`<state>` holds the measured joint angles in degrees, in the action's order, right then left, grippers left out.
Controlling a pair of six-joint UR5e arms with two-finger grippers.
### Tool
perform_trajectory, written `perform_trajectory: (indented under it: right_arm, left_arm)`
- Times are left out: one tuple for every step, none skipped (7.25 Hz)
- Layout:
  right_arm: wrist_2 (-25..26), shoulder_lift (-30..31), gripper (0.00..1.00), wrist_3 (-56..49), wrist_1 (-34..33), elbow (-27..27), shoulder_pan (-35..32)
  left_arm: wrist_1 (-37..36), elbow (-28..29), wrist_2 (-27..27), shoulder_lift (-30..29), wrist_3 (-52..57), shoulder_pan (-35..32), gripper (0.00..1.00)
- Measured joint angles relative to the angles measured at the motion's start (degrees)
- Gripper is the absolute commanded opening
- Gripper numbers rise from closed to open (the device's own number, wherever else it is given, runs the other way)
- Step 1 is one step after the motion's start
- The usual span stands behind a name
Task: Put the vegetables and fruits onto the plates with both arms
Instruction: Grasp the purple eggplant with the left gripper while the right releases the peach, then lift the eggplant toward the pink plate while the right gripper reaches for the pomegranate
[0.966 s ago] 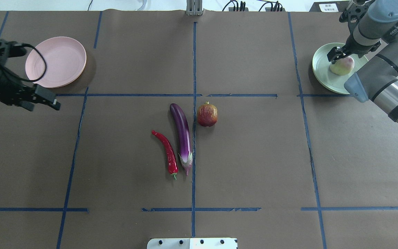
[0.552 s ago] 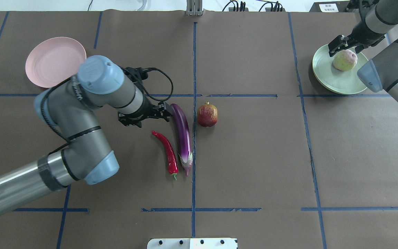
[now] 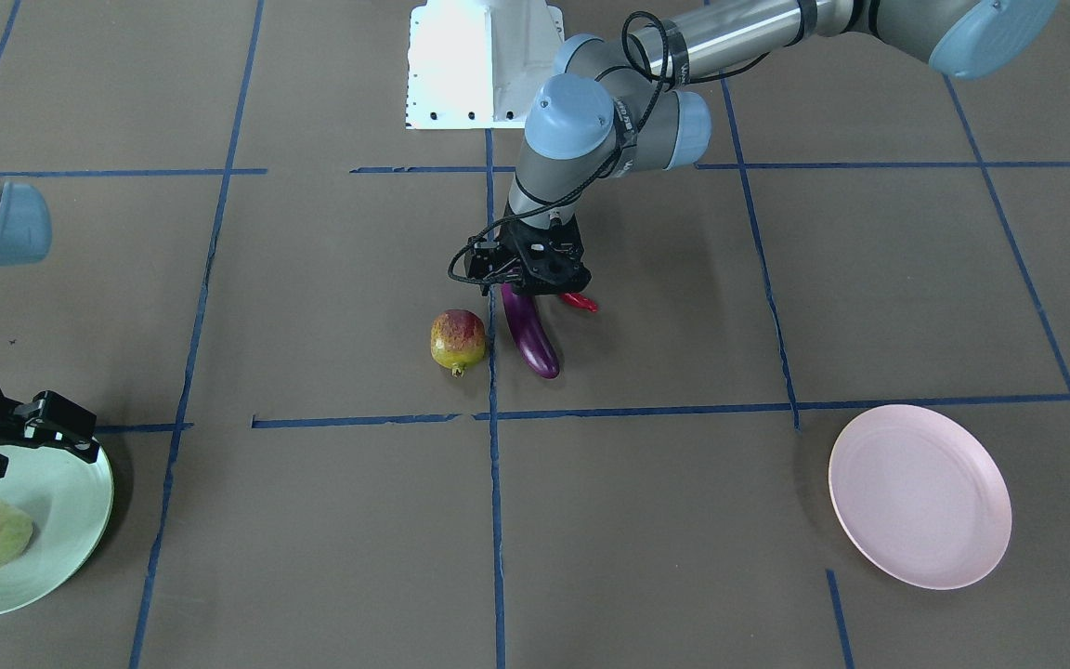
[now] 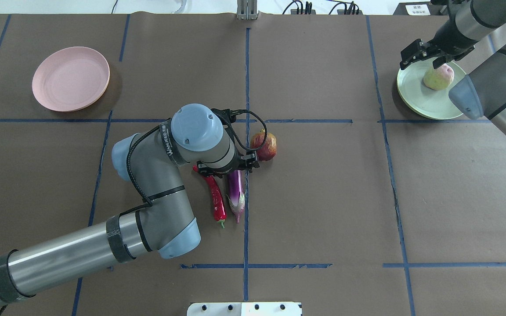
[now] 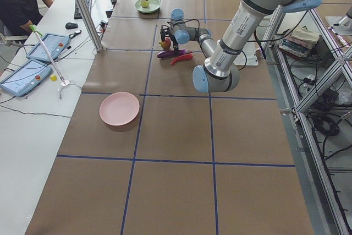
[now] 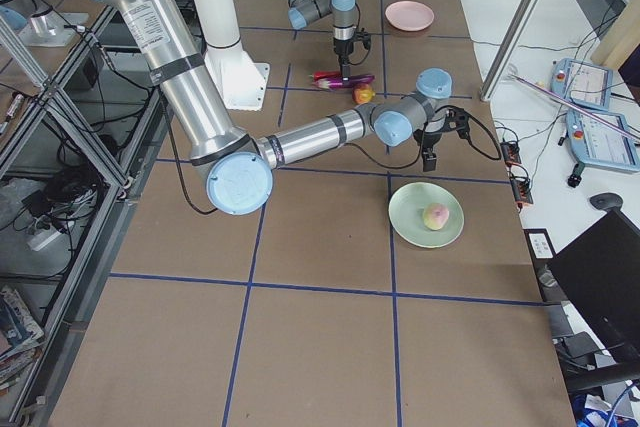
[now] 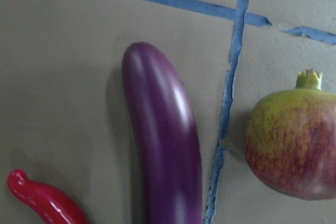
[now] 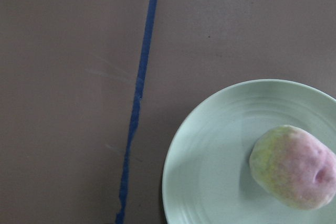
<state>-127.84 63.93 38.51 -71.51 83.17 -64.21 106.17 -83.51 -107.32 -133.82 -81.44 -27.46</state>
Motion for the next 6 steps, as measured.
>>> perform_trajectory:
  right_arm:
    - [-0.12,-0.01,1.0,2.55,-0.02,1.81,1.11]
    - [-0.14,-0.33,1.0,5.59,-0.01,3.25,2.92]
    - [-0.1,-0.97,1.0,9.6,0.05,4.59,5.26]
    - [0.06,-2.08,1.0,14.51,0.1,5.94,8.25]
    - [0.37,-3.87,1.0,20.22,0.13,6.81,11.59]
    - [1.5,-5.82,1.0,25.71,0.18,7.16,14.79]
  left_arm:
    - [-0.01,0.82,0.71,0.04,0.24,0.38,0.1]
    - [-0.11,1.24,0.97,0.09,0.32,0.48,0.0]
    - [-0.15,1.14,1.01,0.08,0.33,0.07,0.0]
    - [0.0,0.1,0.95,0.13,0.22,-1.66,0.0]
    - [0.08,-2.2,0.81,0.44,-0.1,-5.29,0.0]
    - [0.14,-4.17,0.7,1.36,-0.37,-9.71,0.0]
